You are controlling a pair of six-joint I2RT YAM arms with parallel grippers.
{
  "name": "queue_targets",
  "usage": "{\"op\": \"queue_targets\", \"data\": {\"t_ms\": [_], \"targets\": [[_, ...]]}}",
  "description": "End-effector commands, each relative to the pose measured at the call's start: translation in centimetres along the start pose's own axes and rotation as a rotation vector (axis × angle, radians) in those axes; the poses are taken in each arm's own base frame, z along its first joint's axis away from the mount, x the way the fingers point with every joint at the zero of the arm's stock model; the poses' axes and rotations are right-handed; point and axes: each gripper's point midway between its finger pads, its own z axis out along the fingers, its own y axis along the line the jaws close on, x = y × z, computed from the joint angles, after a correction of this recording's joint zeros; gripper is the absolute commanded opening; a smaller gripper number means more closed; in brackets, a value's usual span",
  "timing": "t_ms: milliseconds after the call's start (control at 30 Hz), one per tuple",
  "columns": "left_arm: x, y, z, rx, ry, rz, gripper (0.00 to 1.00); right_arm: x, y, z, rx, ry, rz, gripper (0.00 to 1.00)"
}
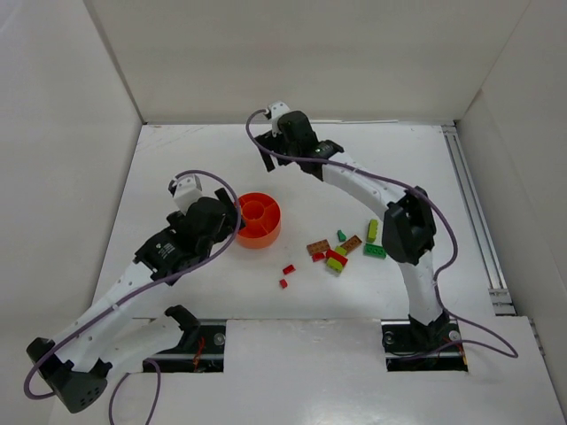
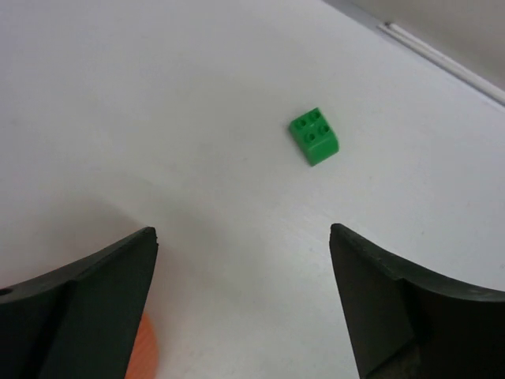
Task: Sort the legos into containers by color
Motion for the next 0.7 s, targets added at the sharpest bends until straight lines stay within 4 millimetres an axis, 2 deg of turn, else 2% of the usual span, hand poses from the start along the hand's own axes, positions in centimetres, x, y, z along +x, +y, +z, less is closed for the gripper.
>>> {"op": "queue_targets", "data": {"t_ms": [0, 33, 67, 100, 133, 167, 200, 233, 267, 300, 333, 367, 400, 433, 500, 567, 600, 667], "targets": [[-2.3, -1.3, -0.5, 0.032, -0.044, -0.002, 1.0, -0.1, -2.0, 3.3, 0.038, -0.005, -0.063, 0.97], [-2.6, -1.6, -0.4, 0.036, -0.046, -0.003, 1.0, 0.0, -2.4, 4.2, 0.013, -0.007, -0.089, 0.99], [-2.7, -1.4, -0.3, 0.033, -0.041, -0.001, 1.0, -0.1, -1.9, 5.0, -0.068, -0.016, -0.101, 0.99], [-3.1, -1.7, -0.2, 0.046, -0.05, -0.007, 1.0, -1.6, -3.6, 5.6, -0.077, -0.062, -0.095, 0.99], [-3.3, -1.7, -0.1, 0.051, -0.052, 0.002, 1.0, -0.4, -3.9, 7.7, -0.109, -0.067, -0.108, 0.99], [-3.5, -1.6, 0.1, 0.054, -0.05, -0.007, 1.0, -0.4, -3.6, 8.5, -0.181, -0.087, -0.103, 0.99], [-3.3, -1.2, 0.4, 0.046, -0.041, -0.001, 1.0, 0.0, -4.9, 9.2, -0.201, -0.092, -0.09, 0.99], [-3.8, -1.5, 0.5, 0.059, -0.052, -0.01, 1.0, -0.5, -4.9, 10.7, -0.235, -0.13, -0.092, 0.99], [-3.7, -1.4, 0.5, 0.065, -0.043, 0.003, 1.0, -0.6, -4.5, 11.4, -0.261, -0.145, -0.095, 0.99], [-3.9, -1.1, 0.9, 0.055, -0.048, -0.012, 1.0, -1.2, -5.0, 12.3, -0.258, -0.18, -0.098, 0.99], [-4.0, -0.8, 1.0, 0.051, -0.047, -0.006, 1.0, -1.9, -5.3, 12.1, -0.242, -0.195, -0.1, 0.99], [-3.9, -0.7, 1.3, 0.042, -0.037, -0.007, 1.0, -1.1, -5.5, 13.2, -0.227, -0.202, -0.1, 0.99], [-4.0, -0.6, 1.4, 0.042, -0.034, -0.001, 1.0, -1.6, -5.6, 13.2, -0.225, -0.222, -0.104, 0.99], [-4.2, -0.3, 1.5, 0.032, -0.039, 0.001, 1.0, -1.1, -5.6, 13.7, -0.225, -0.223, -0.104, 0.99], [-4.0, -0.3, 1.7, 0.026, -0.032, 0.005, 1.0, -1.7, -5.4, 13.5, -0.236, -0.233, -0.106, 0.99], [-4.2, -0.2, 2.0, 0.019, -0.036, 0.009, 1.0, -1.9, -7.4, 13.6, -0.185, -0.238, -0.072, 0.99], [-4.2, -0.2, 2.0, 0.019, -0.036, 0.009, 1.0, -2.1, -7.2, 13.6, -0.195, -0.247, -0.063, 0.99], [-4.5, -0.3, 1.8, 0.025, -0.042, 0.015, 1.0, -1.4, -7.3, 13.9, -0.221, -0.238, -0.061, 0.99]]}}
